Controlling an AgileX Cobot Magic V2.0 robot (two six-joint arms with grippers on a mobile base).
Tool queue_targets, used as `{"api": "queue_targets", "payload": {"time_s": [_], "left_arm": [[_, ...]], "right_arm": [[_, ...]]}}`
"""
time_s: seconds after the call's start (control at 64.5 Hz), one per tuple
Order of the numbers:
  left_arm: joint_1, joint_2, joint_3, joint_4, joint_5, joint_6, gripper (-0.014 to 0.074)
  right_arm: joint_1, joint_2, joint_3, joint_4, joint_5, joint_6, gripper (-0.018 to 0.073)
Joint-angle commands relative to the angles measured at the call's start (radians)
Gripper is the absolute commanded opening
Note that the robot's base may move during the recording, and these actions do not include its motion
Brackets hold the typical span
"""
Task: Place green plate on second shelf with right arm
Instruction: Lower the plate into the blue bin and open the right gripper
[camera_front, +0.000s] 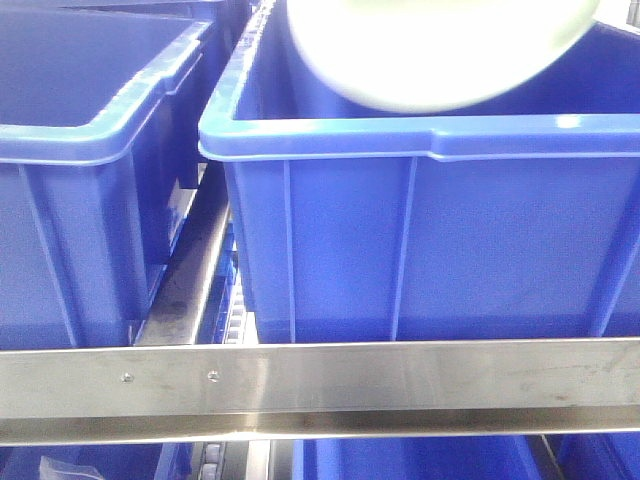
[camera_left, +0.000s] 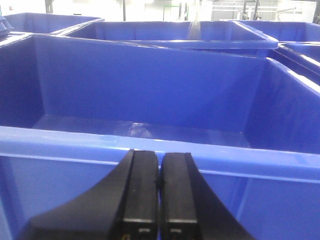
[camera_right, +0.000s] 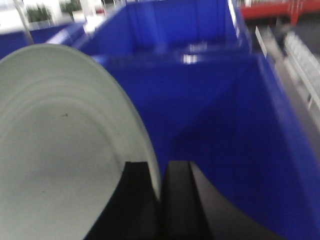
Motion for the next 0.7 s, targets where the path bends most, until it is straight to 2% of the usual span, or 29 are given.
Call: {"api": "queue_targets", "payload": {"time_s": [0.0,0.093,0.171,0.419,0.481,0.527,0.574,0.636,0.682], "left_arm": [[-0.001,-0.004,0.042,-0.005,-0.081,-0.006,0.0130],[-0.001,-0.004,0.042,-0.005,-0.081,-0.006,0.0130],[-0.001,-0.004,0.042,-0.005,-0.081,-0.006,0.0130],[-0.001,-0.004,0.042,-0.005,-0.081,-0.006,0.0130],[-0.001,-0.004,0.042,-0.005,-0.081,-0.006,0.0130],[-0.001,-0.004,0.042,-0.005,-0.081,-0.006,0.0130],[-0.001,-0.004,0.042,-0.005,-0.081,-0.006,0.0130],[-0.001,-0.004,0.042,-0.005,-0.081,-0.006,0.0130],[-0.001,-0.004,0.042,-0.005,-0.081,-0.006,0.0130]], "right_arm": [[-0.003,0.011,-0.110,0.010,-0.058,0.015,0.0165],[-0.003,0.044,-0.167,0.010,-0.008,0.015,0.0335],[-0.003,0.062,-0.199,0.010,0.020,0.015,0.0428],[-0.003,0.034,-0.217,0.010,0.081,0.014,0.0435],[-0.003,0.006,-0.217,0.010,0.126,0.014,0.0404],[-0.003,-0.030,-0.217,0.009,0.169,0.013,0.0323],[-0.003,-0.066,-0.217,0.008,0.216,0.013,0.0177],[-0.003,-0.105,-0.217,-0.001,0.270,0.013,0.0027],[-0.003,-0.138,-0.217,-0.001,0.302,0.013,0.0074]]}}
